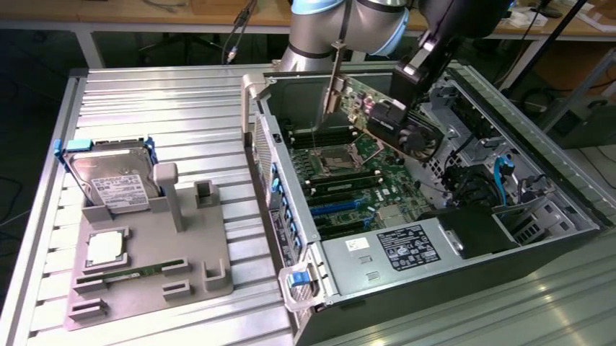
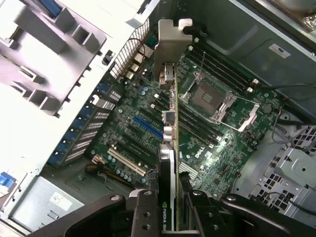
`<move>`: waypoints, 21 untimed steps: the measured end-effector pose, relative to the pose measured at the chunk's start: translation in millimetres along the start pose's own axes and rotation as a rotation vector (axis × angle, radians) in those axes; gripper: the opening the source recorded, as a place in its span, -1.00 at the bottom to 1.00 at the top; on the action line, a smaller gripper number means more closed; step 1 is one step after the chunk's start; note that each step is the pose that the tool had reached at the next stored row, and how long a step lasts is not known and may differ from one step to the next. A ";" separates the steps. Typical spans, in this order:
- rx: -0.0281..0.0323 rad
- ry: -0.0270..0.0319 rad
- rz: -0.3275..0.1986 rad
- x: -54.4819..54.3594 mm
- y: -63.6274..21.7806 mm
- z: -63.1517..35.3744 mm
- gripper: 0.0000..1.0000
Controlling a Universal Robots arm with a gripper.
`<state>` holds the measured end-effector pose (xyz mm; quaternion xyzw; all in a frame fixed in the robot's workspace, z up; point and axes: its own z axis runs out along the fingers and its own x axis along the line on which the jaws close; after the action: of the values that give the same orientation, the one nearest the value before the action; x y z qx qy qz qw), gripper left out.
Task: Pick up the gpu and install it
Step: 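Insert the gpu into the slot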
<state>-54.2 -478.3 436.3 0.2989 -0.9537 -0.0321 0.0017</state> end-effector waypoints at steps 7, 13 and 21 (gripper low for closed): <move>-0.0016 0.0063 -0.101 0.0 0.0 0.0 -0.47; -0.0036 0.0142 -0.228 0.0 0.0 0.0 -0.47; -0.0051 0.0200 -0.322 0.0 0.0 0.0 -0.47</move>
<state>-54.2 -478.3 436.4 0.4480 -0.8935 -0.0314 0.0068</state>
